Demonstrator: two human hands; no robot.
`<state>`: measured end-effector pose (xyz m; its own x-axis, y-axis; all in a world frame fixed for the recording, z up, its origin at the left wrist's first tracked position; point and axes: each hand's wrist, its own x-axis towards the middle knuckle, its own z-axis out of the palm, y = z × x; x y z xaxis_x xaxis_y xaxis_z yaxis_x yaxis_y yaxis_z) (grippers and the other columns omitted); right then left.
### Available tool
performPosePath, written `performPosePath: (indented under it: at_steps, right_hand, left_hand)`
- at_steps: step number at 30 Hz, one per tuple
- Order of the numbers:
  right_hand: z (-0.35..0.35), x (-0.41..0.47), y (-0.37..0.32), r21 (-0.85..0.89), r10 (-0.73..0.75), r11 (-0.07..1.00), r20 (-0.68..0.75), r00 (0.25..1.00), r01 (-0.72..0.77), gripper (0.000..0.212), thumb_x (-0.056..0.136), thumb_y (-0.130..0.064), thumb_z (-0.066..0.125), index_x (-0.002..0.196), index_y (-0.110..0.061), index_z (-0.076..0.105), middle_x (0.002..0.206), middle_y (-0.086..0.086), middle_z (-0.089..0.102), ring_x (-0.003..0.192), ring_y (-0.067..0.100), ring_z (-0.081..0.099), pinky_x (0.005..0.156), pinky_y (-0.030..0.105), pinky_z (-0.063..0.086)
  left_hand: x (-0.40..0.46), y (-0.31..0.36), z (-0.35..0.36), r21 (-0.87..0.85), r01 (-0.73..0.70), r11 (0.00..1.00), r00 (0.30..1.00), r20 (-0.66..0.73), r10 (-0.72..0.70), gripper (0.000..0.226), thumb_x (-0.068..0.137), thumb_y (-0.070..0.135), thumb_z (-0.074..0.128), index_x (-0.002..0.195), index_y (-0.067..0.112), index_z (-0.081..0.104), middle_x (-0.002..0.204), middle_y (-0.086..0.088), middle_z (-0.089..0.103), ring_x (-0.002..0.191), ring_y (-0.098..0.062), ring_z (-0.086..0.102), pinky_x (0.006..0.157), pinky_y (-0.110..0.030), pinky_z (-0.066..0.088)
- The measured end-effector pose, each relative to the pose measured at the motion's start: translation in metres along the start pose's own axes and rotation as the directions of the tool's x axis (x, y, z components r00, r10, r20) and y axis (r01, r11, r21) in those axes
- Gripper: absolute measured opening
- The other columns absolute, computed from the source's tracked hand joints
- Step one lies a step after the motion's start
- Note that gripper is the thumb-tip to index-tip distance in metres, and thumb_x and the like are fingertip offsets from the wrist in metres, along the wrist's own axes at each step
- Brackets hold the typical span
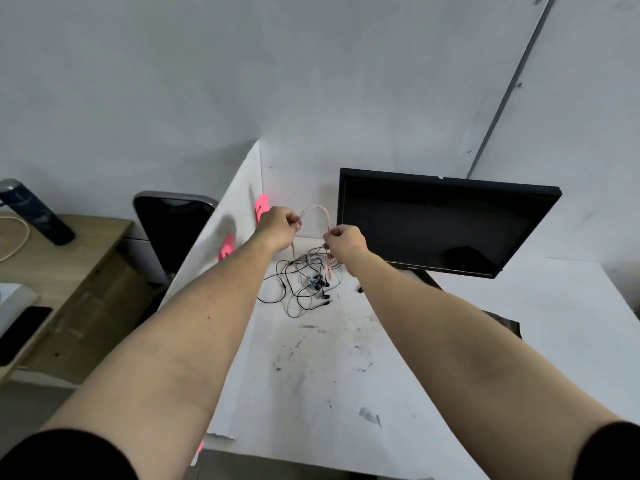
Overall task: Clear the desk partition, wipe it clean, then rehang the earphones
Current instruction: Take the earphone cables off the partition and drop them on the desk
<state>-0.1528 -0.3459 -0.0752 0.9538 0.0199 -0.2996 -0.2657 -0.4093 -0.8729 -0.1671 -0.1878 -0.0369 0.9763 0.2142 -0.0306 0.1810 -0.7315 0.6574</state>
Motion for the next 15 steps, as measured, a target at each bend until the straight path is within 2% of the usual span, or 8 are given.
performPosePath:
  at_steps: [4,7,10,13,14,15]
  right_hand:
    - [0.008,0.032,0.025,-0.077,0.066,0.995,0.045,0.997,-0.063,0.015,0.095,-0.024,0.059,0.103,-0.016,0.069,0.101,0.01,0.071,0.09,0.027,0.072,0.071,0.035,0.058]
    - [0.018,0.053,0.042,-0.109,0.108,0.989,0.073,0.991,-0.1,0.014,0.094,-0.024,0.06,0.081,-0.02,0.064,0.097,0.011,0.071,0.088,0.028,0.073,0.076,0.04,0.062]
    - [0.029,0.066,0.053,-0.135,0.131,0.984,0.091,0.987,-0.118,0.021,0.094,-0.025,0.06,0.074,-0.02,0.062,0.092,0.012,0.072,0.086,0.029,0.073,0.08,0.044,0.061]
    - [0.039,0.078,0.057,-0.164,0.153,0.977,0.113,0.982,-0.133,0.016,0.095,-0.025,0.058,0.085,-0.018,0.068,0.09,0.008,0.067,0.086,0.028,0.068,0.081,0.041,0.06]
    - [0.041,0.079,0.055,-0.184,0.16,0.974,0.125,0.979,-0.135,0.013,0.096,-0.021,0.057,0.096,-0.017,0.07,0.095,0.008,0.066,0.087,0.027,0.066,0.08,0.037,0.059]
    - [0.042,0.081,0.054,-0.206,0.175,0.968,0.142,0.974,-0.144,0.022,0.095,-0.015,0.056,0.113,-0.016,0.069,0.105,0.008,0.065,0.092,0.027,0.065,0.078,0.034,0.056]
  left_hand:
    - [0.021,-0.021,0.035,0.038,0.072,0.997,0.996,0.044,-0.074,0.011,0.09,0.019,0.068,0.096,0.013,0.074,0.101,-0.006,0.073,0.094,-0.021,0.064,0.079,-0.024,0.044]
    - [0.038,-0.039,0.061,0.074,0.12,0.99,0.991,0.047,-0.123,0.011,0.088,0.027,0.069,0.093,0.019,0.076,0.097,-0.003,0.075,0.096,-0.023,0.067,0.089,-0.031,0.051]
    - [0.046,-0.047,0.078,0.059,0.149,0.987,0.986,0.064,-0.153,0.016,0.091,0.019,0.067,0.101,0.012,0.075,0.104,-0.008,0.074,0.099,-0.023,0.067,0.085,-0.026,0.047]
    - [0.055,-0.055,0.089,0.043,0.207,0.977,0.977,0.045,-0.208,0.022,0.092,0.01,0.063,0.111,0.004,0.071,0.118,-0.014,0.07,0.112,-0.026,0.063,0.092,-0.026,0.046]
    - [0.056,-0.057,0.091,0.059,0.216,0.975,0.975,0.044,-0.219,0.02,0.091,0.006,0.06,0.106,0.001,0.071,0.118,-0.019,0.068,0.113,-0.03,0.062,0.091,-0.028,0.047]
    - [0.057,-0.059,0.092,0.073,0.225,0.972,0.973,0.041,-0.228,0.016,0.089,0.002,0.055,0.095,-0.002,0.07,0.114,-0.025,0.067,0.111,-0.035,0.061,0.086,-0.032,0.046]
